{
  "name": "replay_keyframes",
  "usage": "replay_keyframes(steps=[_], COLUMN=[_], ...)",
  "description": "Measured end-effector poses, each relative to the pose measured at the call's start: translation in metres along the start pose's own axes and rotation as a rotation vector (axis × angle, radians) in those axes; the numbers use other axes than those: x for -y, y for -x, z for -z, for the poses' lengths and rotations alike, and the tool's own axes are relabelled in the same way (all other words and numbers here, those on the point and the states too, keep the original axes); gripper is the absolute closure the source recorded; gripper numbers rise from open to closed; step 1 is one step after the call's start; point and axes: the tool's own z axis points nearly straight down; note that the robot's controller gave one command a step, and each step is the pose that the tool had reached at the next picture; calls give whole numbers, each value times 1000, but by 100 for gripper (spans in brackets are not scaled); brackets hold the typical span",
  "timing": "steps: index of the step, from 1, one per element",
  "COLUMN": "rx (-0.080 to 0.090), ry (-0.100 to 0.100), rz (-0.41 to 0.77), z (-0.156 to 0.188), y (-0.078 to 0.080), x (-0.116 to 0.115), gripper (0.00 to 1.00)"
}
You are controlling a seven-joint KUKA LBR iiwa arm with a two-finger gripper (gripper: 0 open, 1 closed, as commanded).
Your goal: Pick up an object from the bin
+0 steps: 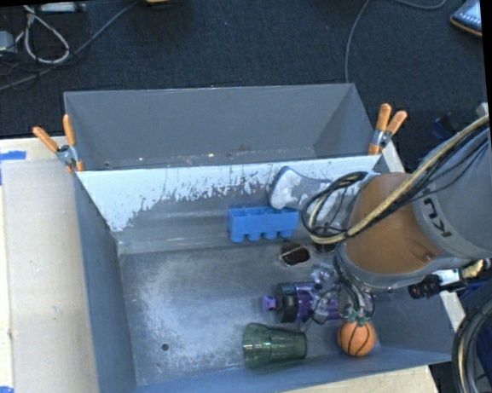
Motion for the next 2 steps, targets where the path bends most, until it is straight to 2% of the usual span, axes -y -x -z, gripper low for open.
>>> replay_keyframes(steps=[1, 2], rx=[-6, -3], ry=[-2, -1], rz=[27, 21], z=[75, 66], y=[-2, -4], x=[-3, -7], gripper=[100, 100])
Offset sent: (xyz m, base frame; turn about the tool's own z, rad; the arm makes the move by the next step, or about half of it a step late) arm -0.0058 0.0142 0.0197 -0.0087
